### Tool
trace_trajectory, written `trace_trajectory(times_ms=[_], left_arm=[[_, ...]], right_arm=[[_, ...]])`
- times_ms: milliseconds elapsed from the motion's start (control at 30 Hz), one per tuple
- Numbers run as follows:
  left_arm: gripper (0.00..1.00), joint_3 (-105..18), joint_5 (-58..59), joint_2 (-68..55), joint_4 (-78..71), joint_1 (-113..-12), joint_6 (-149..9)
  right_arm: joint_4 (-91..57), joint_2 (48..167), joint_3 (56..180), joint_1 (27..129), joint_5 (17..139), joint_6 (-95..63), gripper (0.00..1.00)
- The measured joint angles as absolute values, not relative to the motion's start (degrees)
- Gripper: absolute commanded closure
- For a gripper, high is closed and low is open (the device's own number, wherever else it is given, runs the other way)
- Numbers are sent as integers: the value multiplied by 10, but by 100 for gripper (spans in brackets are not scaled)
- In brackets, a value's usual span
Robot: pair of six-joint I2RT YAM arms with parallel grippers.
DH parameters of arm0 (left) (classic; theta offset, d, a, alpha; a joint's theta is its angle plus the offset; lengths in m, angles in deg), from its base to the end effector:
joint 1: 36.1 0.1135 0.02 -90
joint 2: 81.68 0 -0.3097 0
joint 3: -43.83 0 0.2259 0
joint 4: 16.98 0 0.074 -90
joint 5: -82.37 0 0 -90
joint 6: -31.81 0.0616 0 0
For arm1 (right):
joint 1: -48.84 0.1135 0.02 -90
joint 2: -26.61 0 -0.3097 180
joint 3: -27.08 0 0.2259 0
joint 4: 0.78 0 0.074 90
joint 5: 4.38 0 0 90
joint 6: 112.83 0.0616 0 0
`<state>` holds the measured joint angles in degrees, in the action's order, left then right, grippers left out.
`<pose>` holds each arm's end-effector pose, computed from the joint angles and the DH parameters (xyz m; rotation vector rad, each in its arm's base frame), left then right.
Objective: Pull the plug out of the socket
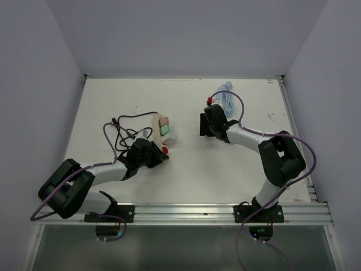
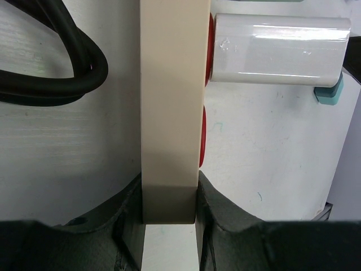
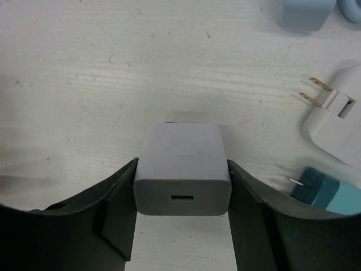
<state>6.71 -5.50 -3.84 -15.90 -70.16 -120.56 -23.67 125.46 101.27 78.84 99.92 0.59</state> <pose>0.1868 -0.1290 0.1785 -0.5848 2.4029 -0.8555 0.3221 0.1684 0.2266 -0.0207 2.3723 0.1481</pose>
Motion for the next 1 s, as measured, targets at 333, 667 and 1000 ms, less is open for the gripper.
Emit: trace_trajectory(times_ms=[333, 667, 1000], left_arm=[[100, 72, -47, -40, -165, -698, -1206], [100, 75, -39, -41, -168, -695, -1206], [100, 83, -33, -49, -170, -695, -1205]], right_arm=[[-257, 1295, 1009, 789, 1007, 16, 31], [-280, 1305, 1029, 785, 1012, 18, 40], [-337, 1330, 1080, 762, 1000, 31, 18]])
